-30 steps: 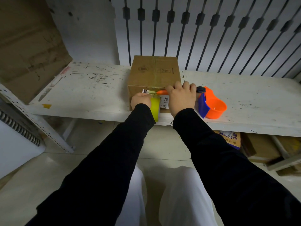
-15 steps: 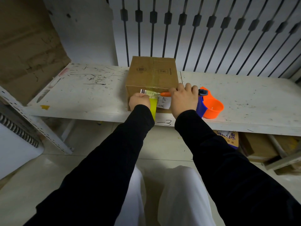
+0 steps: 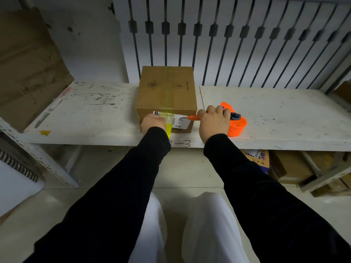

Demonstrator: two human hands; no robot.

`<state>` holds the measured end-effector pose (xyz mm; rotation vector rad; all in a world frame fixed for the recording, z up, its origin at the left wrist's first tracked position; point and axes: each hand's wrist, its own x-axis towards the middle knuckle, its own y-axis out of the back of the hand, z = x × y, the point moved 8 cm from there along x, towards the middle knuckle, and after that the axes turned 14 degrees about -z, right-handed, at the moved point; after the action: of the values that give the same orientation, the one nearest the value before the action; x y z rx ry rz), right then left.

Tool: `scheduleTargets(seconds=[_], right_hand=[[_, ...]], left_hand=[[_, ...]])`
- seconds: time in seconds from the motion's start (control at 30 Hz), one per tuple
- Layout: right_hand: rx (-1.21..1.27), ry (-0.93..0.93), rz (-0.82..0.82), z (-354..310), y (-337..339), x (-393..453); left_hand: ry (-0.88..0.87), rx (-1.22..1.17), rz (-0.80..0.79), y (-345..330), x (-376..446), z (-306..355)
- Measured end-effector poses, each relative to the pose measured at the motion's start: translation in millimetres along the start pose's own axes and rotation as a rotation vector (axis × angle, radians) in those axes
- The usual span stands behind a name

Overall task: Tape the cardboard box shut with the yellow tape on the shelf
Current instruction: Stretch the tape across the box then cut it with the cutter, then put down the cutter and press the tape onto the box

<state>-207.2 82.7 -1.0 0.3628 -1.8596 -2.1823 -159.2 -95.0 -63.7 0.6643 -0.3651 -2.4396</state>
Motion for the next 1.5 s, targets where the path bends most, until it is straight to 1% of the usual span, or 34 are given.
scheduleTargets(seconds=[0.1,0.17,0.3,0.37,0.43,0.53,0.57,0.63,0.7,0.83,0.93,1.03,1.13,1.23,1.33,1.4,1.5], right_hand=[[0.006,-0.019,-0.015,4.1,-2.2,-1.6],[0.029,-0.029,-0.018,6.0,-3.4,-0.8],[0.133,-0.061,-0.040,11.3,-6.5,0.9],[0.227,-0.080,-0.068,15.9,-11.5,2.2],[0.451,-0.090,-0.137,23.8,-22.7,6.5],[0.945,-0.039,-0.306,31.5,-45.2,13.8],[1.095,-0.031,-0.340,34.1,-49.5,13.5],[1.332,-0.090,-0.349,45.2,-58.3,11.9],[1.465,-0.158,-0.318,56.0,-69.5,14.3],[1.389,-0.253,-0.326,68.8,-88.0,23.5],[1.452,-0.302,-0.337,75.8,-100.8,27.3],[1.537,-0.252,-0.347,73.4,-108.7,33.9],[1.548,-0.214,-0.357,72.2,-113.8,40.9],[1.537,-0.207,-0.353,77.0,-123.3,48.7],[1.548,-0.236,-0.263,87.5,-129.9,55.3],[1.485,-0.274,-0.211,96.0,-132.3,59.0],[1.345,-0.338,-0.156,110.7,-133.3,60.6]], left_hand=[[0.069,0.162,-0.064,-6.4,-4.9,-11.2],[0.080,0.197,-0.056,-7.0,-6.4,-16.0],[0.044,0.057,-0.073,-14.8,-10.1,-12.3],[0.013,-0.028,-0.091,-20.8,-12.4,-6.9],[-0.009,-0.068,-0.105,-26.9,-16.2,-1.7],[-0.051,-0.064,-0.157,-42.4,-21.4,4.3],[-0.066,-0.075,-0.177,-48.2,-24.2,6.4],[-0.096,-0.110,-0.224,-60.7,-29.0,11.7],[-0.125,-0.127,-0.270,-74.3,-35.3,19.3],[-0.201,-0.178,-0.329,-100.7,-45.3,40.0],[-0.267,-0.130,-0.360,-119.8,-46.1,54.3],[-0.307,-0.078,-0.368,-134.7,-39.8,61.1],[-0.323,-0.029,-0.332,-143.8,-30.4,60.7],[-0.349,0.078,-0.300,-150.7,-23.9,61.2],[-0.406,0.181,-0.302,-161.4,-19.5,65.0],[-0.447,0.276,-0.321,-171.3,-17.4,68.0],[-0.525,0.481,-0.290,-183.8,-11.5,70.7]])
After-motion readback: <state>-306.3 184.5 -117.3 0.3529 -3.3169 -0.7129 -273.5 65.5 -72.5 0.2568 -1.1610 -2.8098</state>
